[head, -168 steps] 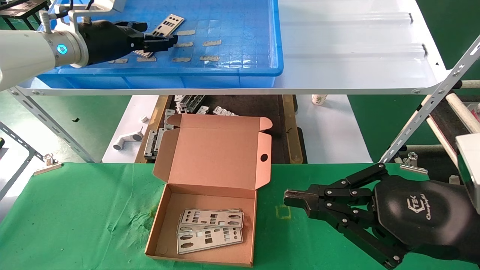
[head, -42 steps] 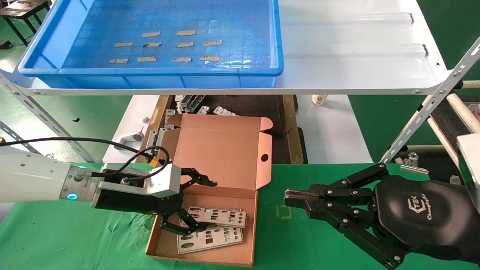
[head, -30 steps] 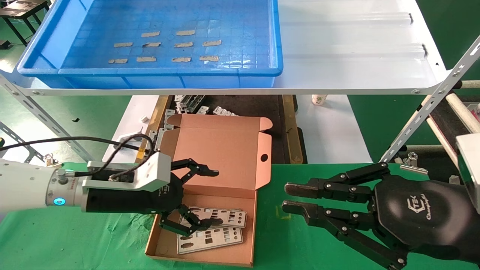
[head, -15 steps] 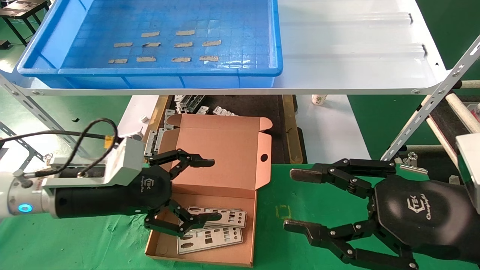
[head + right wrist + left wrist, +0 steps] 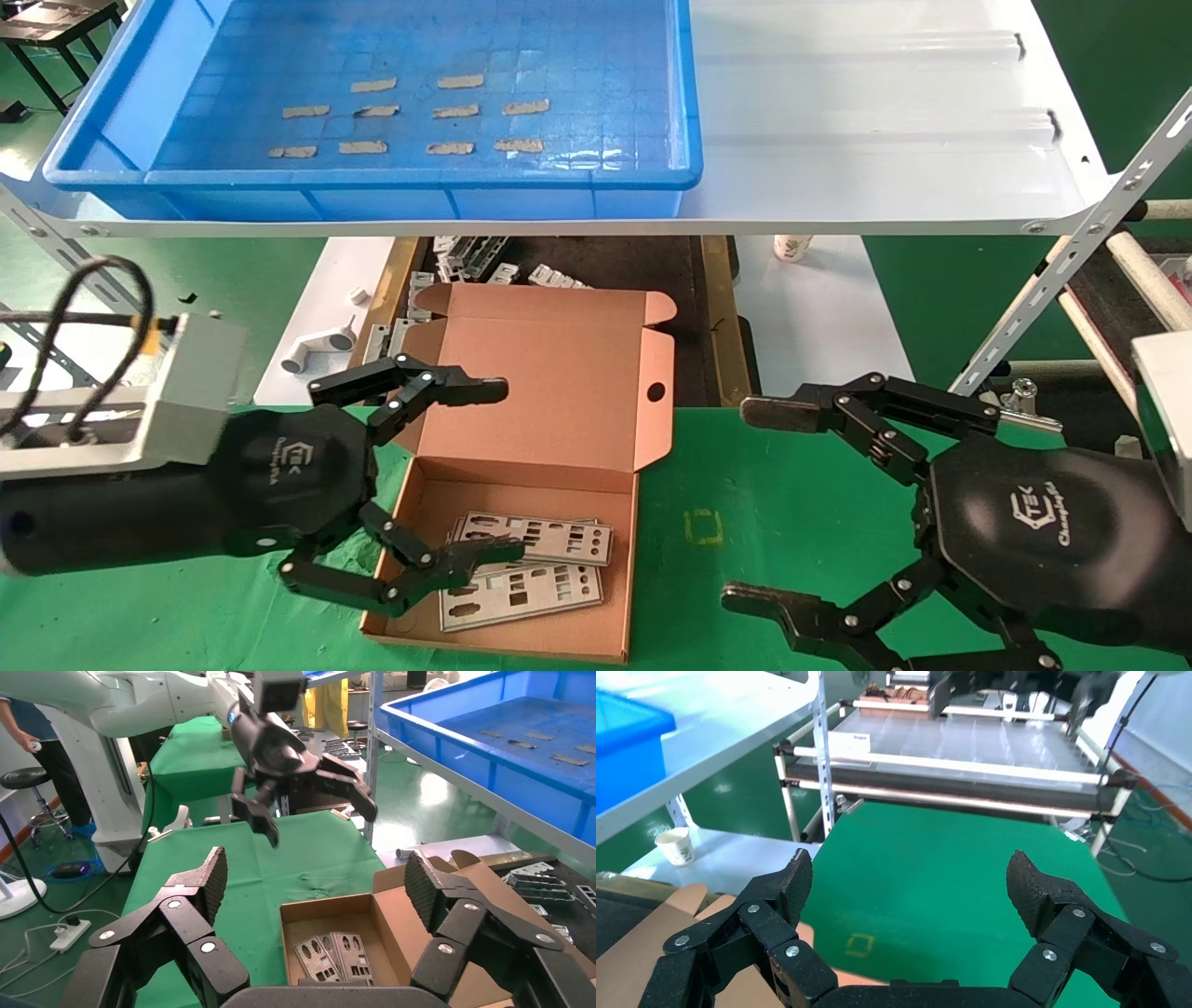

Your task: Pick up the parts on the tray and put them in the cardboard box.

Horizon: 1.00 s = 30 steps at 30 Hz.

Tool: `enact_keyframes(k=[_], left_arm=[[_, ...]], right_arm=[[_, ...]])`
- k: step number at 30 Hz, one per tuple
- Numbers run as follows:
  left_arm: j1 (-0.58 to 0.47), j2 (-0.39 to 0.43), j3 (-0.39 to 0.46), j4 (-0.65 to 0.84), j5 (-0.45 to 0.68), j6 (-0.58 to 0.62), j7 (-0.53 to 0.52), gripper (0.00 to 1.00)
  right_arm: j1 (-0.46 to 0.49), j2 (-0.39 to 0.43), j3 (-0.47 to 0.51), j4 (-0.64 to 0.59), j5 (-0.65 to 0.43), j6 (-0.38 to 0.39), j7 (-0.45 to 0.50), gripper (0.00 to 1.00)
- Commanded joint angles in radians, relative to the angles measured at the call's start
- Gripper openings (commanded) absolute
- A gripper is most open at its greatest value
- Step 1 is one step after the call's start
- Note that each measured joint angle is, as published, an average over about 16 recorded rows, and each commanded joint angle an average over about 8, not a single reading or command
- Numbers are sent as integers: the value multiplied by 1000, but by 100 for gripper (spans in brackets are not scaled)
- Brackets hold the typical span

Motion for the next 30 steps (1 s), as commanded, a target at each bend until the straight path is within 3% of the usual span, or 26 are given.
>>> enact_keyframes(k=[1,15,30], left_arm=[[16,-14,-22,-30,-14,2,-21,100],[116,-98,-153,-209,-97,15,-147,100],[117,-98,-154,-209,-98,15,-147,100]], right_arm=[[0,0,0,0,0,0,0,100],[0,0,0,0,0,0,0,100],[0,0,0,0,0,1,0,100]])
